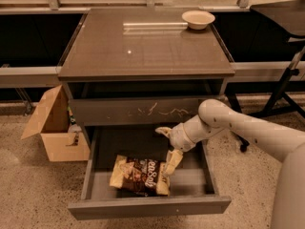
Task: Pick brown chip bag from middle drawer and place on counter
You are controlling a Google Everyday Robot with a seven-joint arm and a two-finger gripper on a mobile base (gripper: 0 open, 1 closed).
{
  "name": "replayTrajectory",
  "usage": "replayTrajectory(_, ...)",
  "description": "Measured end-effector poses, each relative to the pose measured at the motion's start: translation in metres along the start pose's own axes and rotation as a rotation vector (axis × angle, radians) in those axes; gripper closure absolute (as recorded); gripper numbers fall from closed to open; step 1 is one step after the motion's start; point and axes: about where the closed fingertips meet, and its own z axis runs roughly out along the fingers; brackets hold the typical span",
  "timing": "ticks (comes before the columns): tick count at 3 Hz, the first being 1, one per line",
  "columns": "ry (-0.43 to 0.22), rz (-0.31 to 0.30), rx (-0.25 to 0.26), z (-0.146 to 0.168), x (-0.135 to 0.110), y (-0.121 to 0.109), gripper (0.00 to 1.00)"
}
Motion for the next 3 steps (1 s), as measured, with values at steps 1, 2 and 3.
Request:
replayTrajectory(1, 0.012, 0.033, -0.023, 0.03, 0.016, -0.012, 0.0)
replayTrajectory(2, 0.012, 0.083, -0.032, 0.066, 0.038, -0.027, 0.0)
replayTrajectory(3, 0.015, 0.149, -0.037, 0.113, 0.058, -0.044, 0.0)
